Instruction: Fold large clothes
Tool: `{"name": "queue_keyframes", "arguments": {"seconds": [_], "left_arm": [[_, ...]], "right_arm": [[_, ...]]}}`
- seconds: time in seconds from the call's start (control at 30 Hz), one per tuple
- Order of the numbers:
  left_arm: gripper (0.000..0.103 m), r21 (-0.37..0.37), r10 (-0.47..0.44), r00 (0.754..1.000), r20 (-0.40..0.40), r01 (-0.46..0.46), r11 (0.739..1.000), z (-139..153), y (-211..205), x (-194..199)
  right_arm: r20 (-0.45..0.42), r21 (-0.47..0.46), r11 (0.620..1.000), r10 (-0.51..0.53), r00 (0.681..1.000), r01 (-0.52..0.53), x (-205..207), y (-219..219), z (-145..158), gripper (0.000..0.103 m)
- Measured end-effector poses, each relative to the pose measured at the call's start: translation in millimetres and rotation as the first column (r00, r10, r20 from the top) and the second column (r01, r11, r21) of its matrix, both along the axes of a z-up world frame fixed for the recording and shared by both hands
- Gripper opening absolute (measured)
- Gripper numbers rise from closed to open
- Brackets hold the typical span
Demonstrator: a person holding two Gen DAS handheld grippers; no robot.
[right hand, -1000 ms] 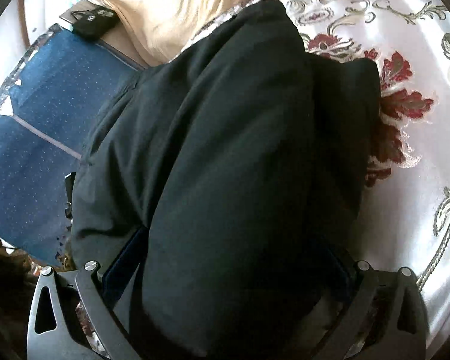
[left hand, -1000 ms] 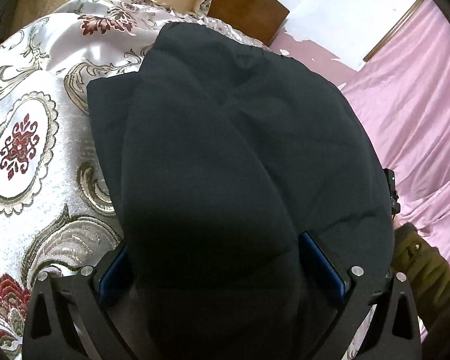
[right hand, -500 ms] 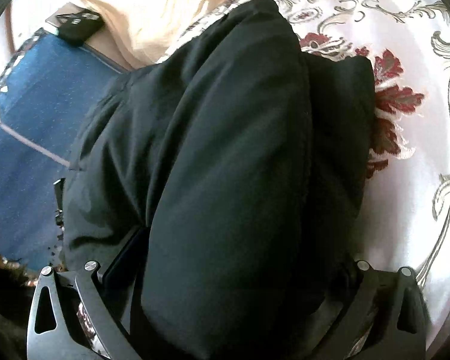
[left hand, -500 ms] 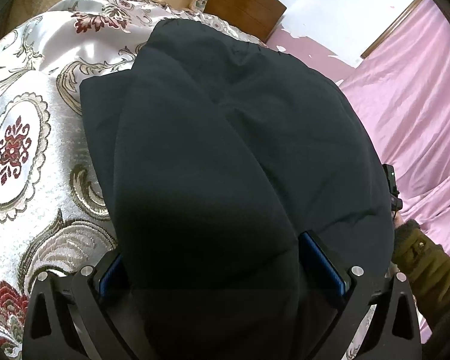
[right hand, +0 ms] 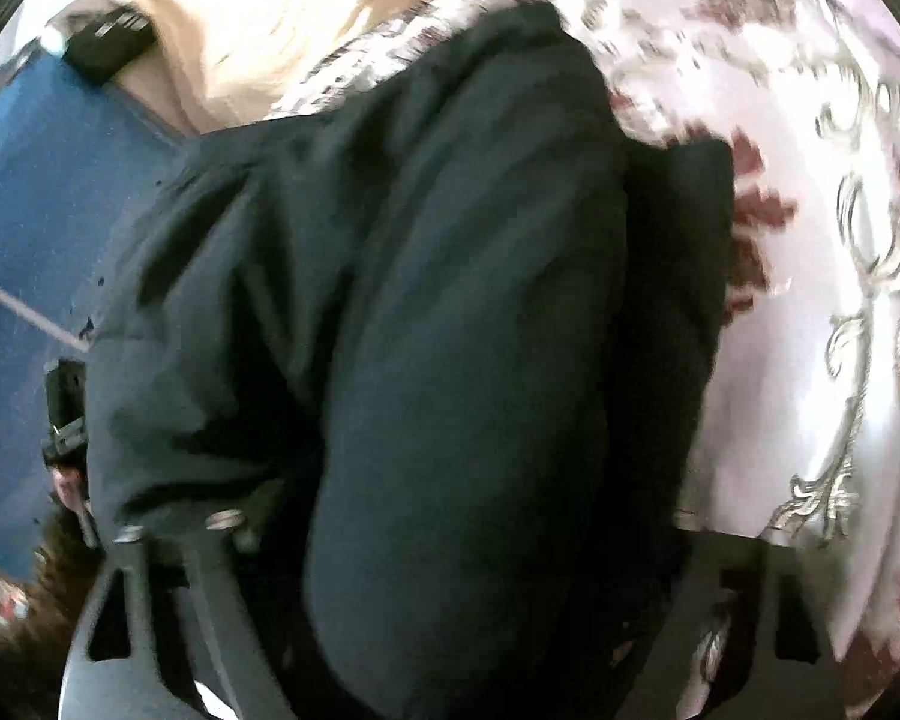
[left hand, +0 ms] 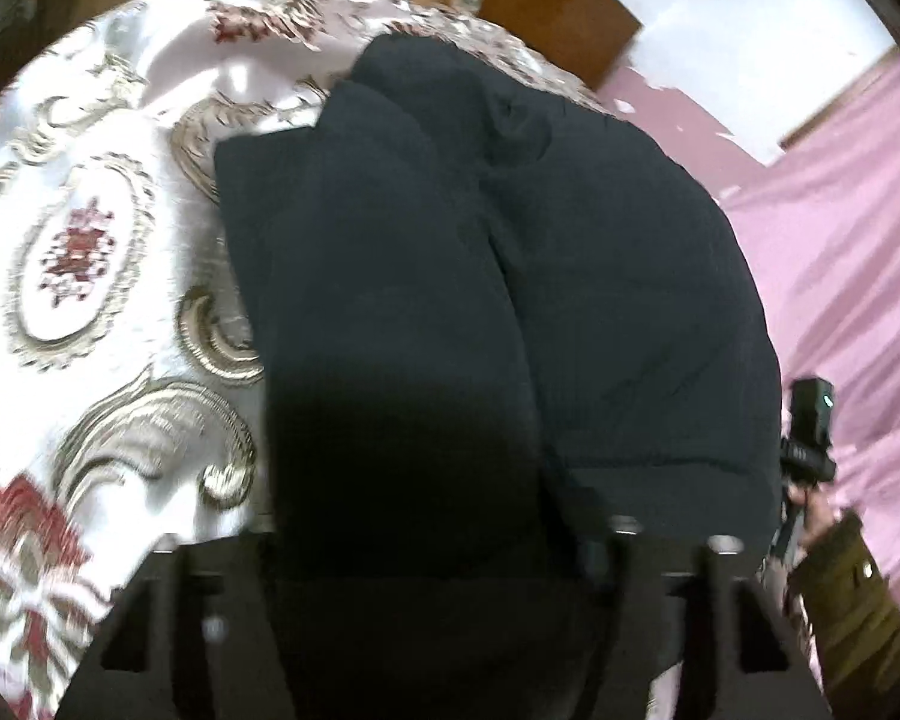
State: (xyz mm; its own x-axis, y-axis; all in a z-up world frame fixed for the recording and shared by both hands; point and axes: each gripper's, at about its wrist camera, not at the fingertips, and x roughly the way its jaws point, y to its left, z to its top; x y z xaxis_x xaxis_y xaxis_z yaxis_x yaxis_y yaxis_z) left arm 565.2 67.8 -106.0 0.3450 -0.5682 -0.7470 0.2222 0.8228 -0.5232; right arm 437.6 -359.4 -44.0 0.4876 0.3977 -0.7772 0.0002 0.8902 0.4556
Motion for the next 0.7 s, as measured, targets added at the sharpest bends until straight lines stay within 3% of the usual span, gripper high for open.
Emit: {"name": "queue_keyframes", "arguments": {"seconds": [0.1, 0.2, 0.3, 0.47, 0.6, 0.7], "left_arm": [[0.028, 0.063, 0.071, 0.997, -0.021, -0.07, 0.996, 18, -10, -8], [0.021, 0.171, 0.104, 0.994, 0.023, -0.106, 0.98, 45, -29, -21], [0.018, 0.248, 0.085, 0.993, 0.082, -0.103, 0.963, 74, -44, -39], [0.018, 0.274, 0.058, 0.987, 0.15, -0.098, 0.957, 117, -39, -83], [0.018, 0.291, 0.046, 0.985, 0.168, -0.094, 0.952, 135, -26, -122], [0.018, 0.263, 0.054, 0.986, 0.159, -0.094, 0.96, 141, -11, -152]], "right_arm": [[0.036, -0.047, 0.999, 0.0, 0.999, 0.002, -13, 16, 29, 0.04], [0.072, -0.063, 0.998, -0.01, 0.997, 0.014, -28, 22, 54, 0.031], [0.103, -0.045, 0.999, -0.018, 0.995, 0.022, -44, 28, 79, 0.03], [0.133, 0.007, 1.0, -0.007, 0.991, 0.006, -79, 28, 100, 0.029], [0.146, 0.002, 1.0, 0.023, 0.989, -0.024, -123, 31, 105, 0.029], [0.159, 0.006, 0.999, 0.043, 0.986, -0.044, -151, 34, 114, 0.029]]}}
